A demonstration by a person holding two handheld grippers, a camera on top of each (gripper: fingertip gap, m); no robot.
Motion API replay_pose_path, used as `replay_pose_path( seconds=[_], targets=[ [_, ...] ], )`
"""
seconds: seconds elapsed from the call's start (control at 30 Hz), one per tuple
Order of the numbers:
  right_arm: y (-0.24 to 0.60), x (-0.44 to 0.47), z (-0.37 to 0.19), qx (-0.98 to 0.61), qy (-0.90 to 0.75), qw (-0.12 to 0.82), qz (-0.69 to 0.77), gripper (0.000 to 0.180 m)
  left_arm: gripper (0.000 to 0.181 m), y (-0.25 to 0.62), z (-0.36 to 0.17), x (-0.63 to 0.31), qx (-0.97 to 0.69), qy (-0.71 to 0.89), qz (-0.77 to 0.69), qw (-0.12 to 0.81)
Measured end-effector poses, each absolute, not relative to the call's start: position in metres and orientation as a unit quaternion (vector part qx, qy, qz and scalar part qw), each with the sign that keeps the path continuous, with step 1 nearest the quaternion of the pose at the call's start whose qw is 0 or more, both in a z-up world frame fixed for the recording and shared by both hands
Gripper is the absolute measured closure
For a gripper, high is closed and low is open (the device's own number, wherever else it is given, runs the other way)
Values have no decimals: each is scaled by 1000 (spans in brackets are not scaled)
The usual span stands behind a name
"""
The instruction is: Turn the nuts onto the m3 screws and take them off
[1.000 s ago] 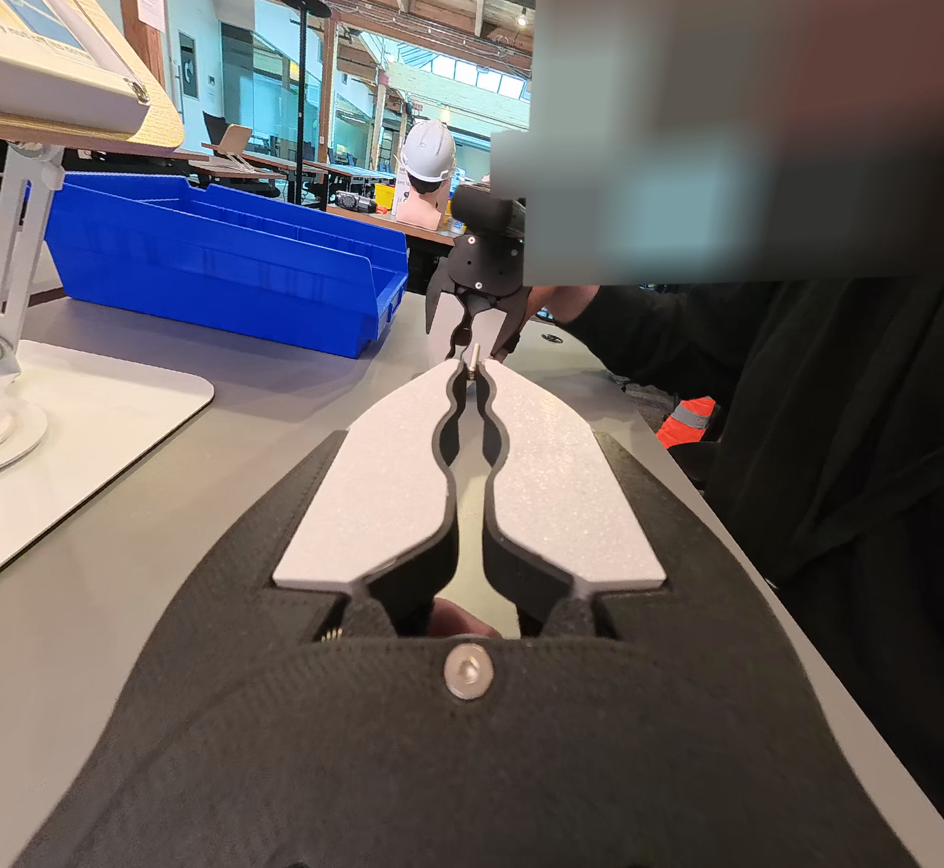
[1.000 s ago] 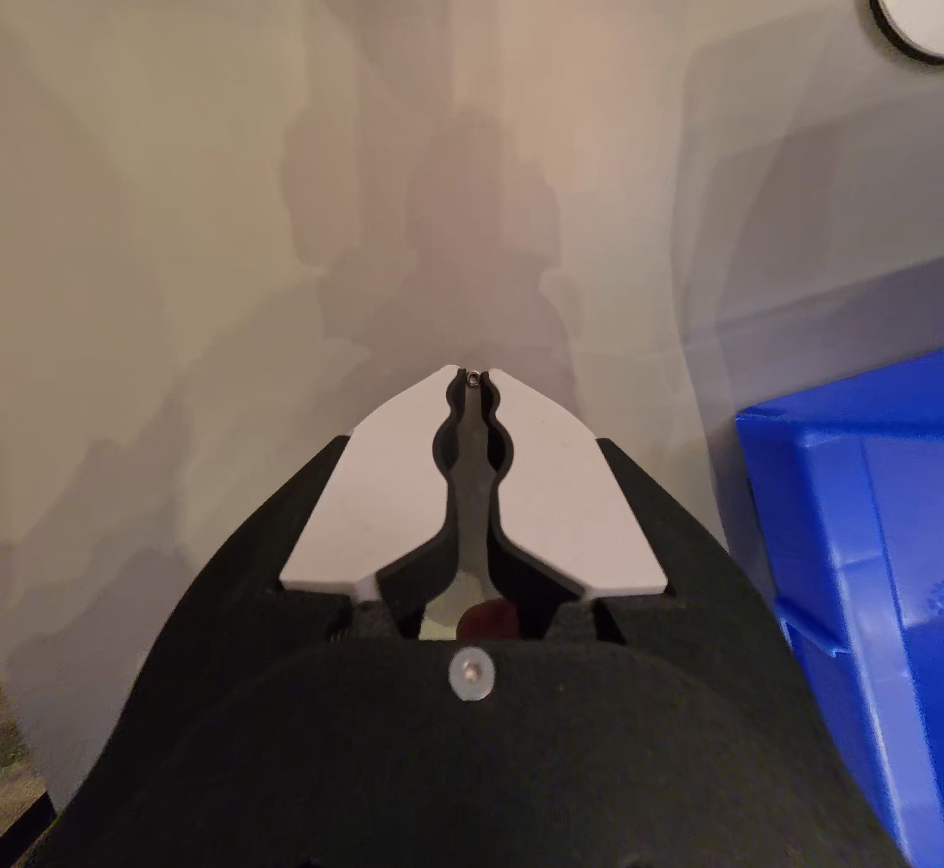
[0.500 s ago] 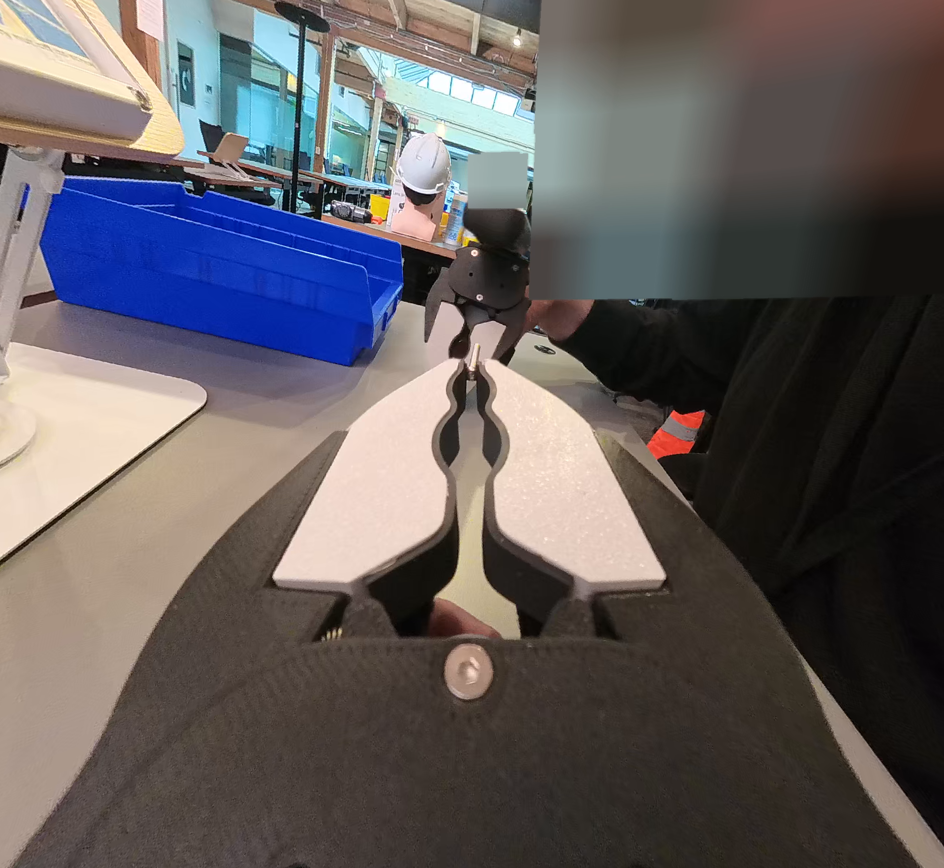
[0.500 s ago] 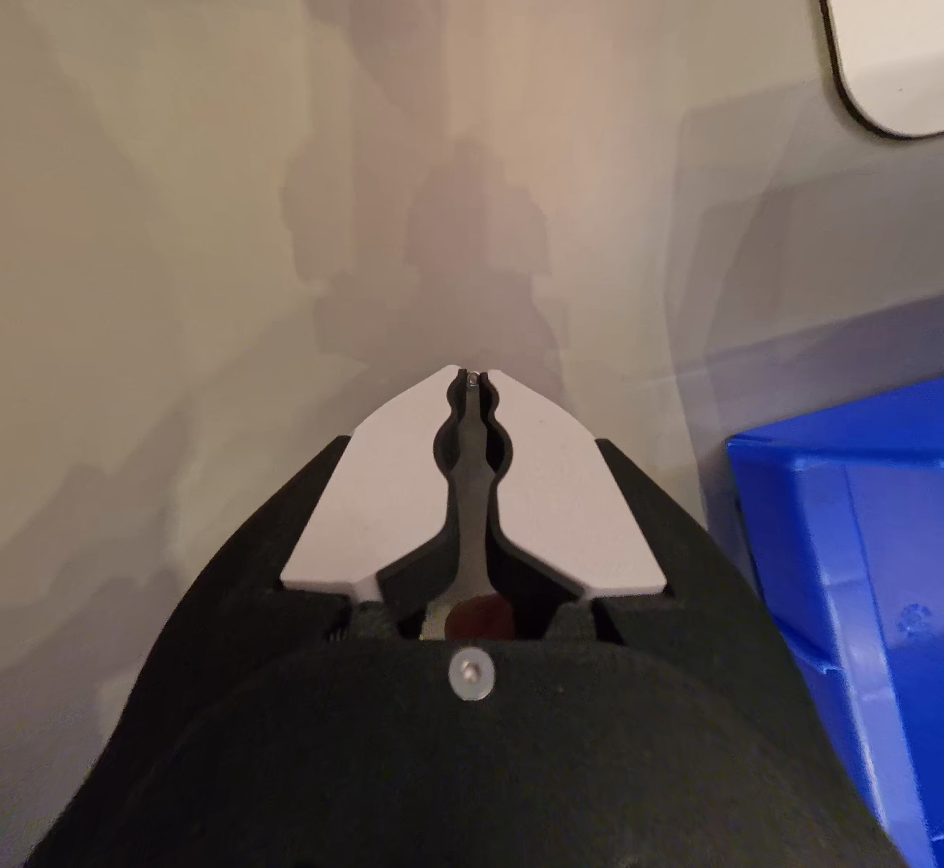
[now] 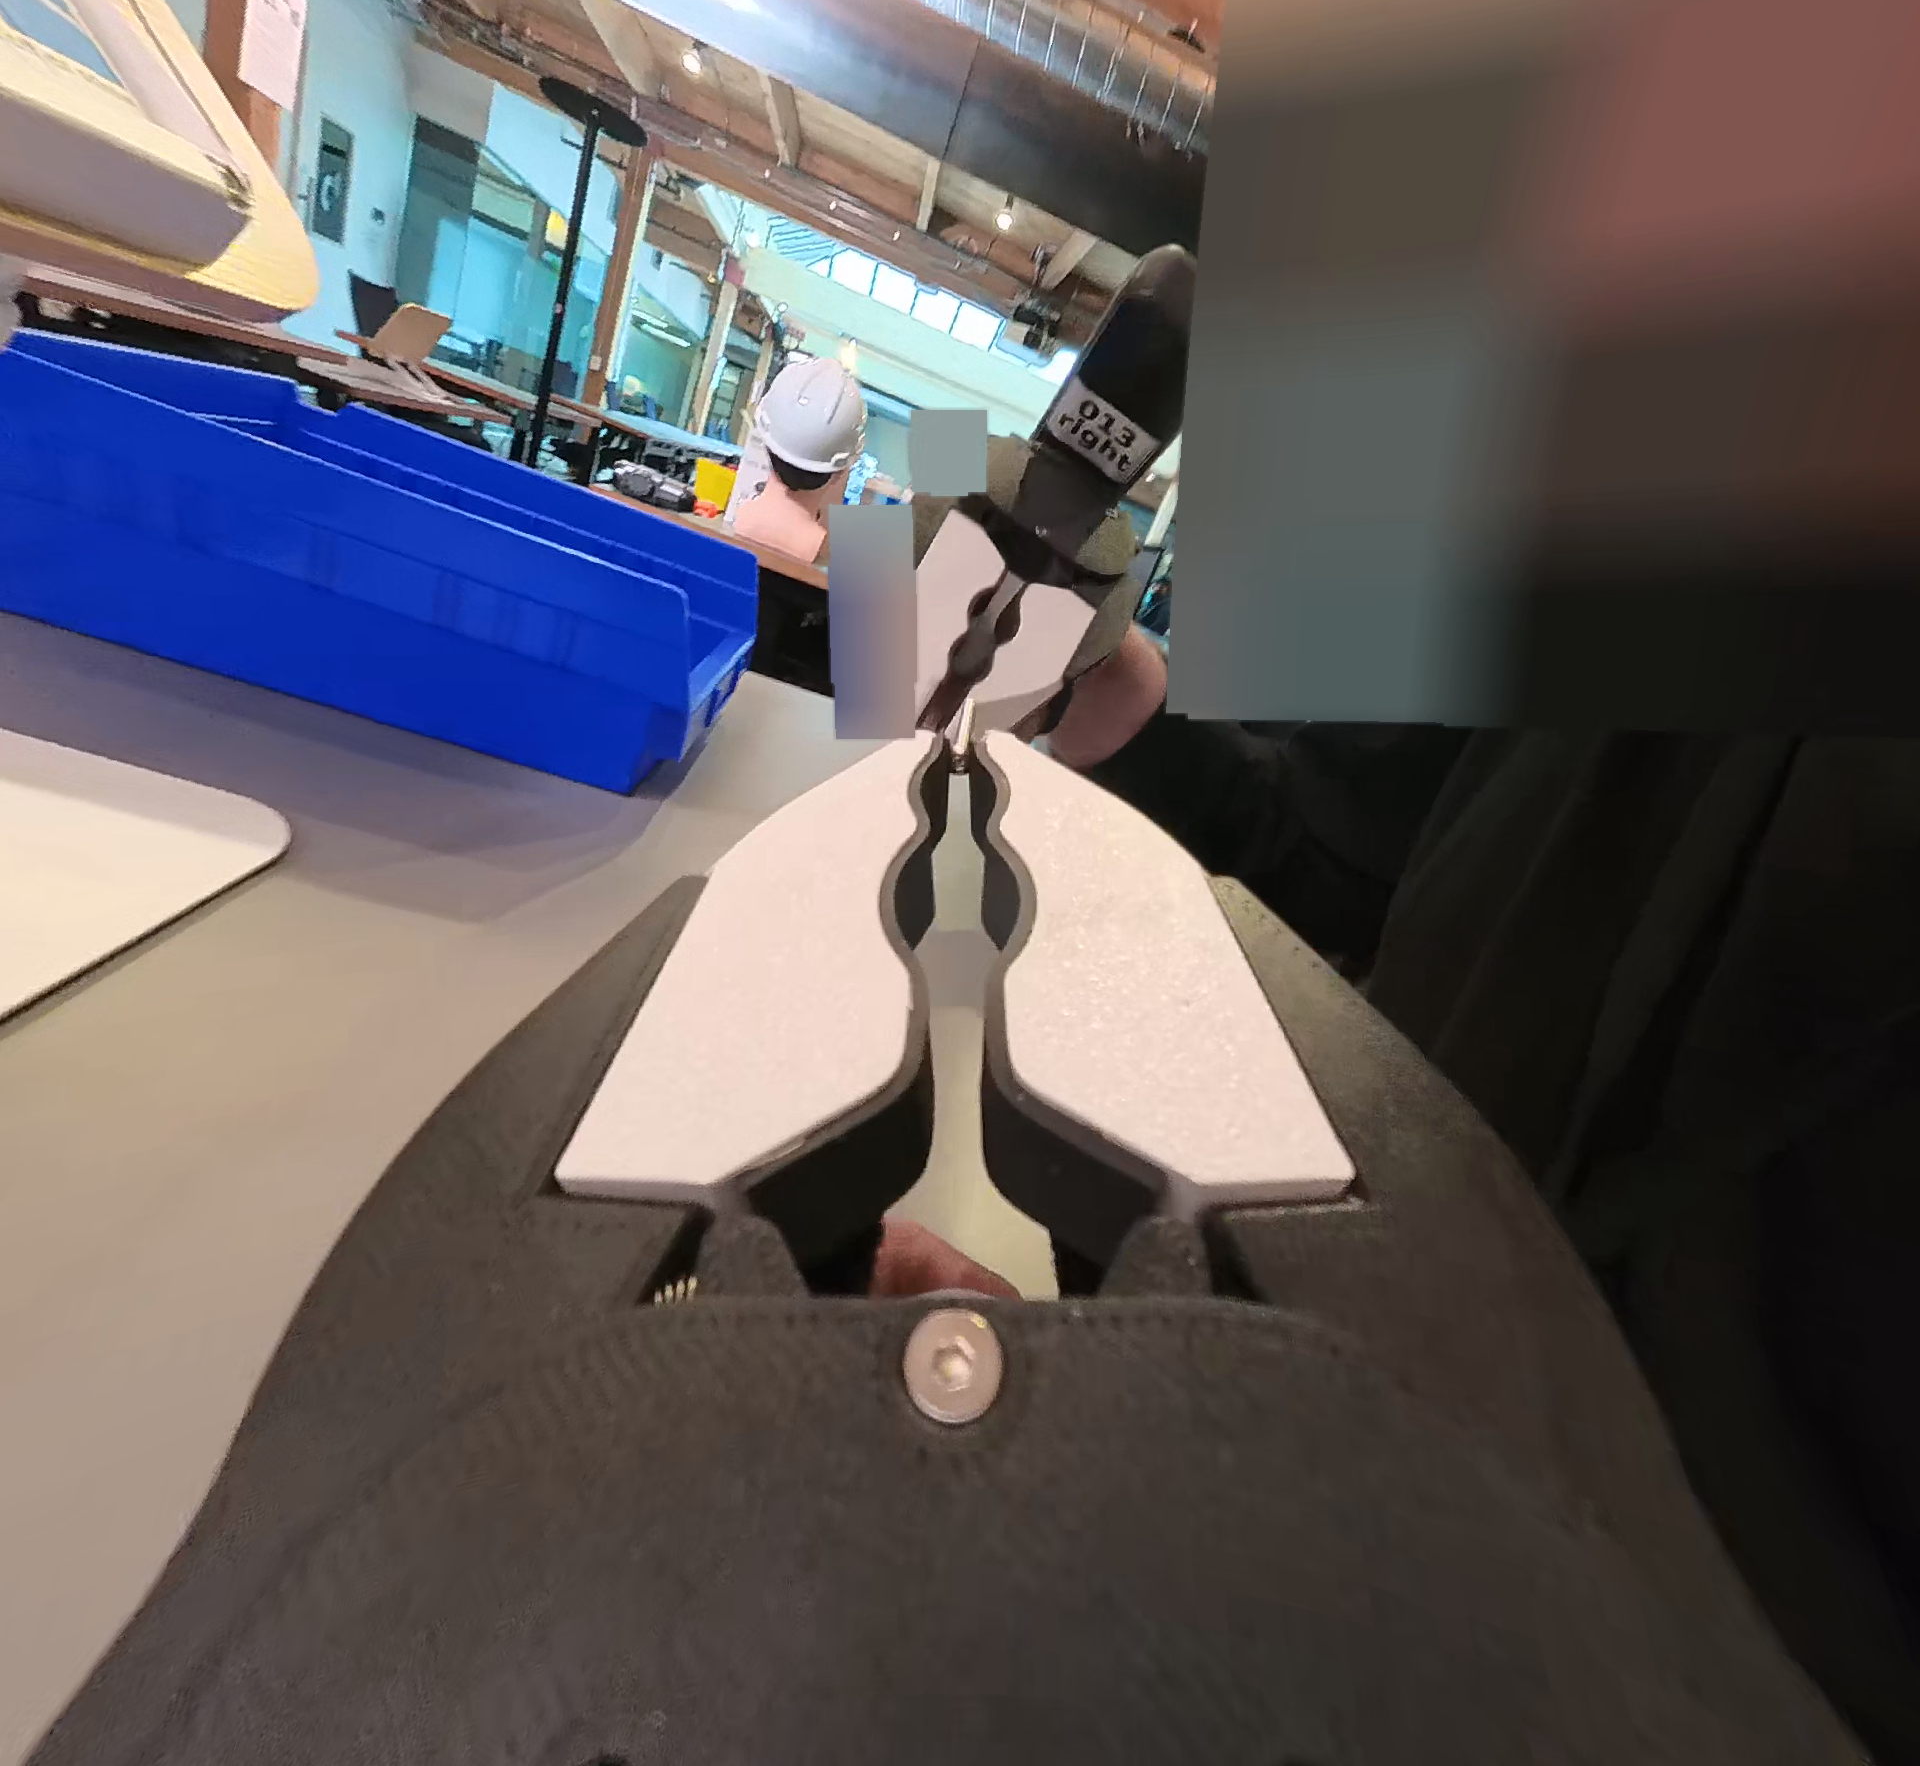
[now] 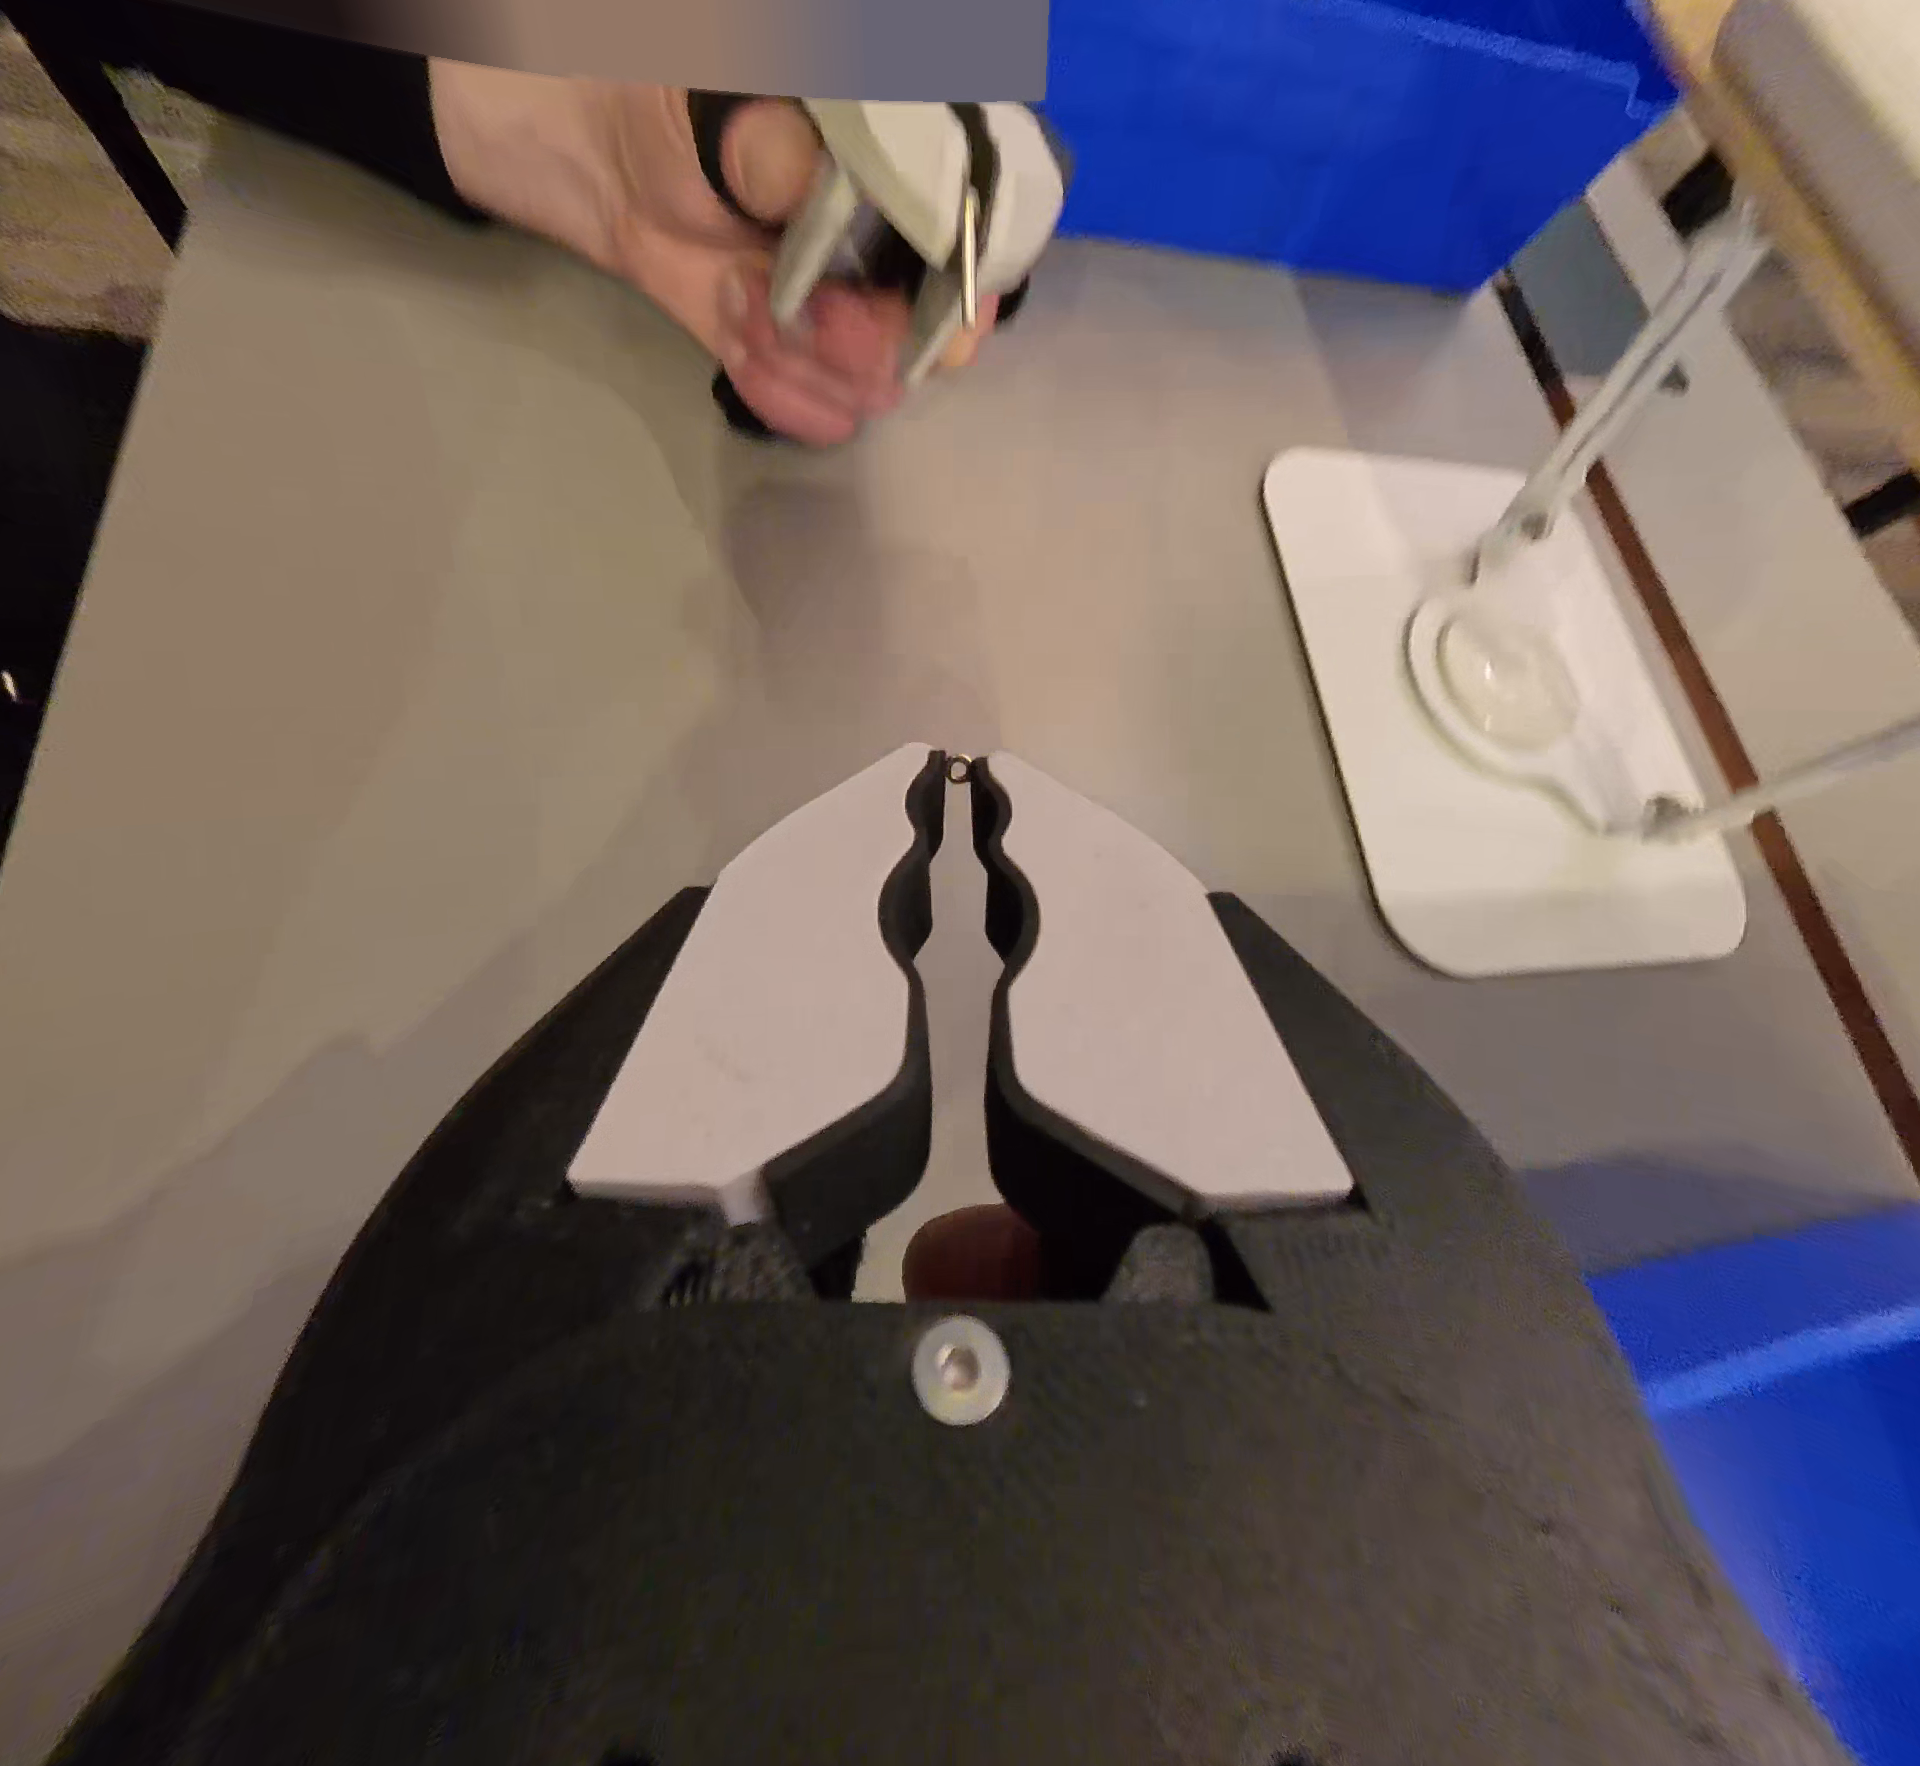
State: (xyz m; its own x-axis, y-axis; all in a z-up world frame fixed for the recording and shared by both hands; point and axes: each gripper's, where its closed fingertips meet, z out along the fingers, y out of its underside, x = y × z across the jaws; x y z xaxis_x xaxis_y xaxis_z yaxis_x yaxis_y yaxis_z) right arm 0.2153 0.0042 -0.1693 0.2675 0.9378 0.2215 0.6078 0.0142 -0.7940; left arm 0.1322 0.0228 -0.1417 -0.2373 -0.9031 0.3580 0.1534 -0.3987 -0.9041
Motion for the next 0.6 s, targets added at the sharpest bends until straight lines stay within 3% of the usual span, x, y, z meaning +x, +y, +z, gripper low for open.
replay_pose_path(
  seconds=[0.6],
  targets=[
    [-4,147,-92,-558,-566,546,265,175,178,3,-109,134,-399,260,-823,310]
  ],
)
